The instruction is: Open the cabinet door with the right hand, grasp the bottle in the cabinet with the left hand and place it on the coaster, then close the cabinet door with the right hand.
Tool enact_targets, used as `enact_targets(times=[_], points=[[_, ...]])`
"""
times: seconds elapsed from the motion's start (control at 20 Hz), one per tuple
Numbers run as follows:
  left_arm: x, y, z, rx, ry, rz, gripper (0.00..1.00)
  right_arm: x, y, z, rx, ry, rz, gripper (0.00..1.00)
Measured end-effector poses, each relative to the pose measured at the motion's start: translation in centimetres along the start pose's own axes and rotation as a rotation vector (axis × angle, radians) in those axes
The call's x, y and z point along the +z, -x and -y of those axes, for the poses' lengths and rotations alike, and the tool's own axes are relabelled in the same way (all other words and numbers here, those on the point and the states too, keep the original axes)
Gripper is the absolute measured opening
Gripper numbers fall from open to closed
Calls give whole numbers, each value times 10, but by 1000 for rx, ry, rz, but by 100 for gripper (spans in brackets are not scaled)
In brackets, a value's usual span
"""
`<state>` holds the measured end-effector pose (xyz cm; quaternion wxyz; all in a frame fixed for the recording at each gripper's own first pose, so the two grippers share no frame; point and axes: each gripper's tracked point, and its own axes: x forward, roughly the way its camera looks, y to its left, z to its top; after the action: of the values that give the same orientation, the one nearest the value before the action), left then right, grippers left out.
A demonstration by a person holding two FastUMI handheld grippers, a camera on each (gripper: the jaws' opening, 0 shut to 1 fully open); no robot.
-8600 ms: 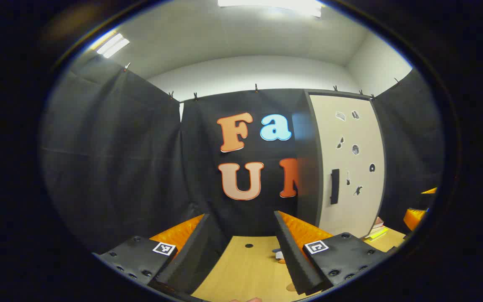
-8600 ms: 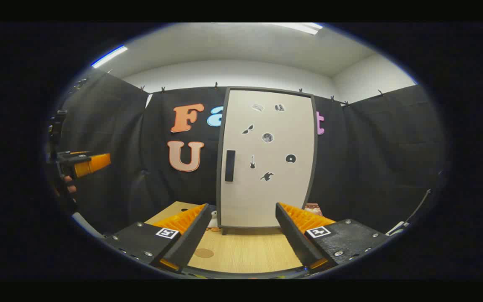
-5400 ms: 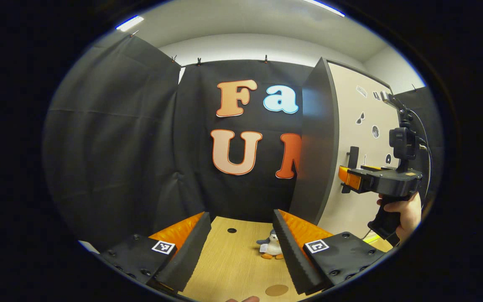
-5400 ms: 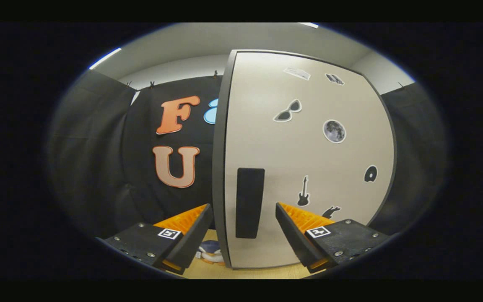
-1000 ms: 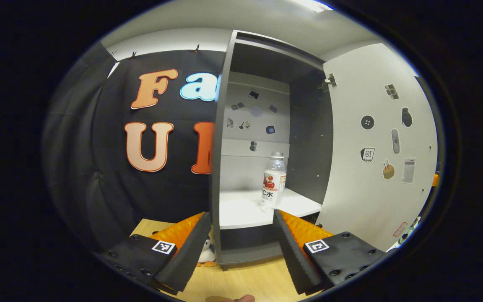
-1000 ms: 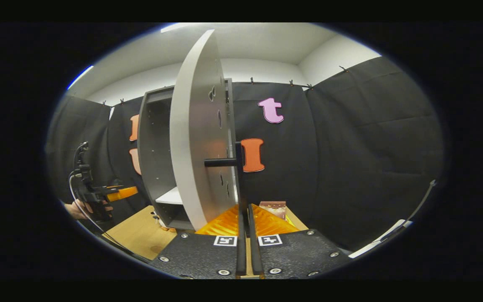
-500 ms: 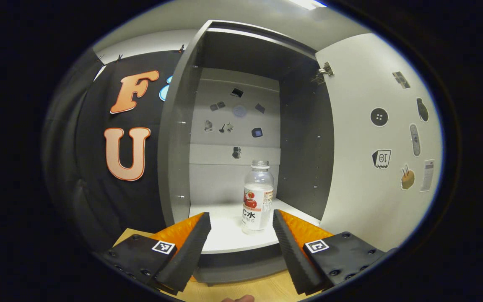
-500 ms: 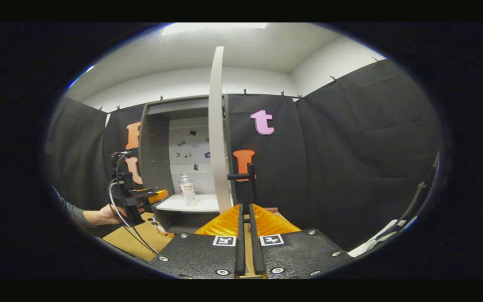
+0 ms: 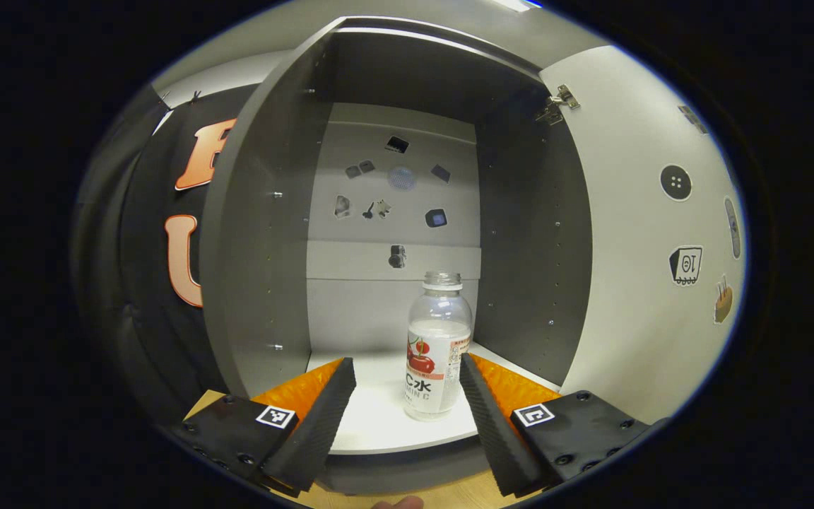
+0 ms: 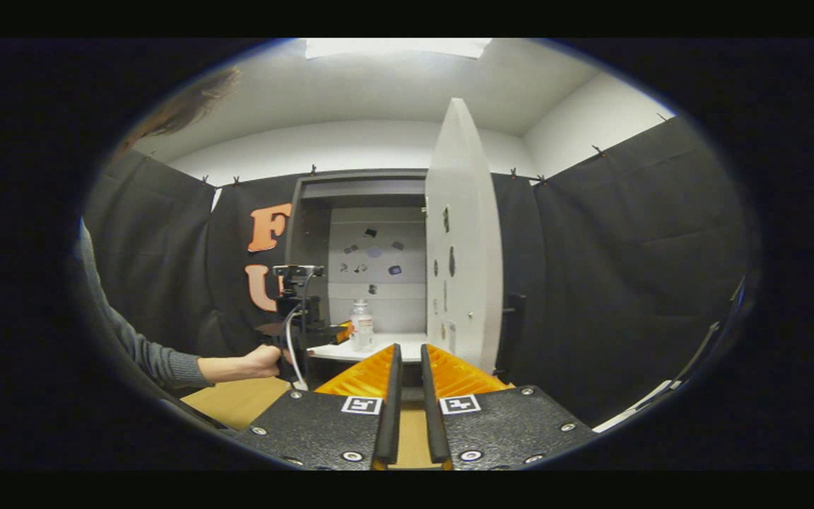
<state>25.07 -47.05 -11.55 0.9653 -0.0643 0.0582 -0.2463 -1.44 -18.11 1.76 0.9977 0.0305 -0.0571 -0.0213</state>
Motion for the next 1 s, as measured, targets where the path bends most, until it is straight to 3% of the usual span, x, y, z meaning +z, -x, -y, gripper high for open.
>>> enact_targets(times=[0.15,0.2,0.3,0.4,0.45,1.0], points=[[0,-17,4,-2,-24,0,96,-15,-14,-20,35,-11,-33,19],[0,-23,5,-7,-31,2,96,-19,-18,-26,50,-18,-46,16],[-4,-38,8,-14,-31,-3,96,-29,-32,-29,63,-30,-64,23],[-7,-49,12,-20,-33,-6,99,-37,-45,-35,82,-50,-82,19],[-9,-56,14,-22,-39,-7,96,-40,-50,-37,87,-56,-88,23],[-21,-94,28,-48,-58,-17,97,-60,-68,-40,117,-87,-142,16]])
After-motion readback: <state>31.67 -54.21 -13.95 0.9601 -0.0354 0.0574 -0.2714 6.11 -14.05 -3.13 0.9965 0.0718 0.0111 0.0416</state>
